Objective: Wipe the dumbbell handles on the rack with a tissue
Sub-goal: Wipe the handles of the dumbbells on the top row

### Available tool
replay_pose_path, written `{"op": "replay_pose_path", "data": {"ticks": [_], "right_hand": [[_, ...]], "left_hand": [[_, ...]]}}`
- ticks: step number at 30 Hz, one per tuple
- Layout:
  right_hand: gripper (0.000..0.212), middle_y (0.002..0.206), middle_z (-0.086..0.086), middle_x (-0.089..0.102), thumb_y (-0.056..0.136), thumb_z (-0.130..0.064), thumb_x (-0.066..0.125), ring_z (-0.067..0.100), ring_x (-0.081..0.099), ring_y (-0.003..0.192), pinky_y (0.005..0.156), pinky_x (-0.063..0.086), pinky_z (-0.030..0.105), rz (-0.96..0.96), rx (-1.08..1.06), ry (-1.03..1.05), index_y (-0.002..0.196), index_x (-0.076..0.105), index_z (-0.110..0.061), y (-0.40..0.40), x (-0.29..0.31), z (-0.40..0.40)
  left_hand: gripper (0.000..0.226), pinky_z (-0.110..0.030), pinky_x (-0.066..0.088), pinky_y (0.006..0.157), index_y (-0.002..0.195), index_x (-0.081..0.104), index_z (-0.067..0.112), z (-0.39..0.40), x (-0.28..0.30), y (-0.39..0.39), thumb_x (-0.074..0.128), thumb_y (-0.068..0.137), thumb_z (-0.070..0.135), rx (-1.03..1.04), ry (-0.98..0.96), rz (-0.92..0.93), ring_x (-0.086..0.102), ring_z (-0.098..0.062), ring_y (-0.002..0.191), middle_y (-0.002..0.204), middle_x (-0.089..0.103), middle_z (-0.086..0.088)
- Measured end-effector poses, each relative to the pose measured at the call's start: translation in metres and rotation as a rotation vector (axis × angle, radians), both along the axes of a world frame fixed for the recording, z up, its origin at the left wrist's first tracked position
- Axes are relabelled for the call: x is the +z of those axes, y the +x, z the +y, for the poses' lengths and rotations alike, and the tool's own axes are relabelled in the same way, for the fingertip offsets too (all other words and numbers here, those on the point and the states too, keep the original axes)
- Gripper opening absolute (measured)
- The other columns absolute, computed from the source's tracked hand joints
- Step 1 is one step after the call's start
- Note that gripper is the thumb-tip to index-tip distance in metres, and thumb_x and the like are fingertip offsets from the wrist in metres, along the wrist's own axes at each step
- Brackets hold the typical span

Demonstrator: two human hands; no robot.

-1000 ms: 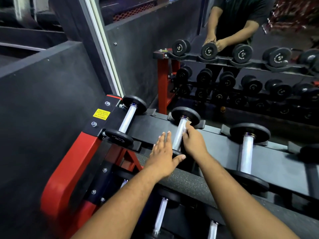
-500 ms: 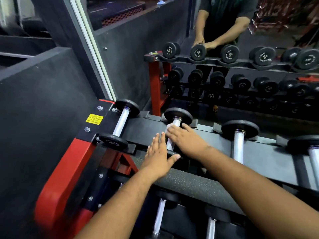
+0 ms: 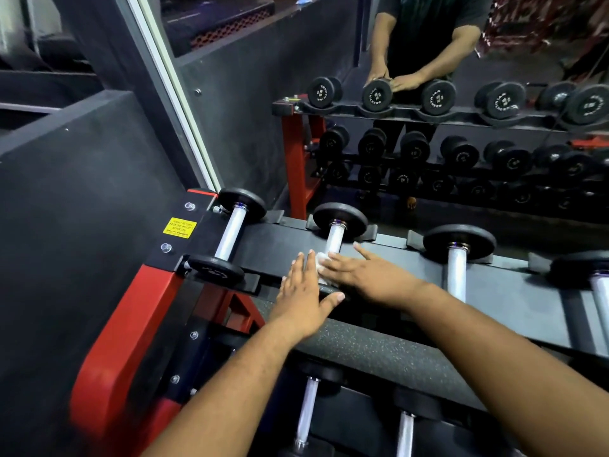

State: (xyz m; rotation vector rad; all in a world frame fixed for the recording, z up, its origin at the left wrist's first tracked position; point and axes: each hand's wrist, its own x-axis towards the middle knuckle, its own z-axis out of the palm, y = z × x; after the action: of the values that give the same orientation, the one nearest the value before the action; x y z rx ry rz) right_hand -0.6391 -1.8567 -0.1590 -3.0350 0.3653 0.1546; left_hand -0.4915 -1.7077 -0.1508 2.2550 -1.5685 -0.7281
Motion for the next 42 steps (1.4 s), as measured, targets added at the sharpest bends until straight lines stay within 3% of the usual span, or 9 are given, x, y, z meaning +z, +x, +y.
{"op": "replay_pose_path", "data": {"ticks": [4,8,14,17,19,26,31,37,42], "right_hand": [[0.077,0.166,-0.007,-0.009,0.096,-0.001,0.04,0.011,-0.006,0.153,0.125,0.009,0.046,-0.214,-0.281,0.117,0.16,0.004,-0.024,0.021,-0.01,0.001],[0.079,0.162,-0.009,0.003,0.087,0.012,0.041,0.006,0.013,0.149,0.12,0.013,0.018,-0.383,-0.345,0.442,0.158,0.025,-0.021,0.01,-0.029,0.026],[0.067,0.164,-0.005,0.015,0.099,0.001,0.042,-0.002,0.026,0.133,0.093,0.014,-0.009,-0.576,-0.618,0.662,0.159,0.021,-0.022,0.036,-0.02,0.016],[0.05,0.144,-0.006,0.051,0.1,-0.002,0.044,0.008,0.046,0.132,0.101,0.033,0.012,-0.63,-0.663,0.84,0.148,0.046,-0.017,0.031,-0.022,0.024],[0.042,0.146,-0.003,0.051,0.102,-0.003,0.046,0.008,0.043,0.137,0.111,0.032,0.018,-0.616,-0.639,0.968,0.142,0.054,-0.013,0.015,-0.032,0.039],[0.056,0.14,-0.01,0.056,0.096,-0.021,0.055,0.012,0.057,0.124,0.103,0.048,0.038,-0.949,-0.791,1.365,0.149,0.039,-0.028,0.043,-0.028,0.028],[0.023,0.111,0.011,0.069,0.094,-0.008,0.057,0.025,0.062,0.107,0.097,0.047,0.036,-1.072,-0.926,1.787,0.115,0.066,-0.008,0.068,-0.019,0.017],[0.03,0.112,0.018,0.072,0.094,-0.011,0.057,0.027,0.069,0.101,0.1,0.05,0.04,-1.068,-1.007,1.853,0.119,0.067,0.001,0.058,-0.013,0.003],[0.021,0.085,0.011,0.074,0.094,-0.009,0.058,0.022,0.069,0.079,0.092,0.052,0.038,-1.038,-1.061,1.922,0.11,0.067,0.002,0.074,-0.005,0.005]], "left_hand": [[0.097,-0.039,-0.006,0.125,0.156,-0.024,0.025,0.0,0.002,0.0,0.046,0.099,0.059,-0.002,0.001,-0.004,-0.023,-0.013,0.152,0.165,-0.027,0.0],[0.097,-0.039,-0.006,0.125,0.156,-0.026,0.025,0.0,0.001,0.002,0.046,0.099,0.059,-0.009,0.006,0.008,-0.024,-0.013,0.152,0.165,-0.028,0.001],[0.098,-0.039,-0.005,0.123,0.157,-0.025,0.026,-0.001,0.0,0.001,0.046,0.098,0.06,0.001,0.008,0.015,-0.022,-0.015,0.153,0.165,-0.028,0.002],[0.098,-0.039,-0.005,0.123,0.156,-0.025,0.028,-0.001,0.0,0.002,0.047,0.098,0.06,0.007,0.018,0.021,-0.021,-0.016,0.153,0.165,-0.027,0.002],[0.099,-0.039,-0.005,0.123,0.156,-0.026,0.028,-0.001,-0.002,0.002,0.047,0.098,0.061,0.005,0.009,0.021,-0.021,-0.015,0.153,0.165,-0.028,0.003],[0.098,-0.041,-0.002,0.124,0.156,-0.026,0.027,-0.001,-0.002,0.001,0.045,0.098,0.062,0.002,0.009,-0.006,-0.019,-0.017,0.153,0.166,-0.026,0.001],[0.099,-0.04,-0.002,0.124,0.157,-0.024,0.026,-0.002,-0.001,0.001,0.047,0.097,0.062,0.01,0.003,-0.003,-0.017,-0.017,0.154,0.167,-0.024,-0.001],[0.098,-0.039,-0.005,0.124,0.156,-0.026,0.026,-0.001,-0.002,0.002,0.045,0.098,0.062,-0.004,-0.002,-0.004,-0.021,-0.013,0.153,0.165,-0.027,0.002],[0.098,-0.039,-0.005,0.125,0.156,-0.025,0.026,0.0,-0.001,0.001,0.045,0.098,0.061,-0.003,-0.005,-0.011,-0.022,-0.013,0.152,0.166,-0.027,0.001]]}}
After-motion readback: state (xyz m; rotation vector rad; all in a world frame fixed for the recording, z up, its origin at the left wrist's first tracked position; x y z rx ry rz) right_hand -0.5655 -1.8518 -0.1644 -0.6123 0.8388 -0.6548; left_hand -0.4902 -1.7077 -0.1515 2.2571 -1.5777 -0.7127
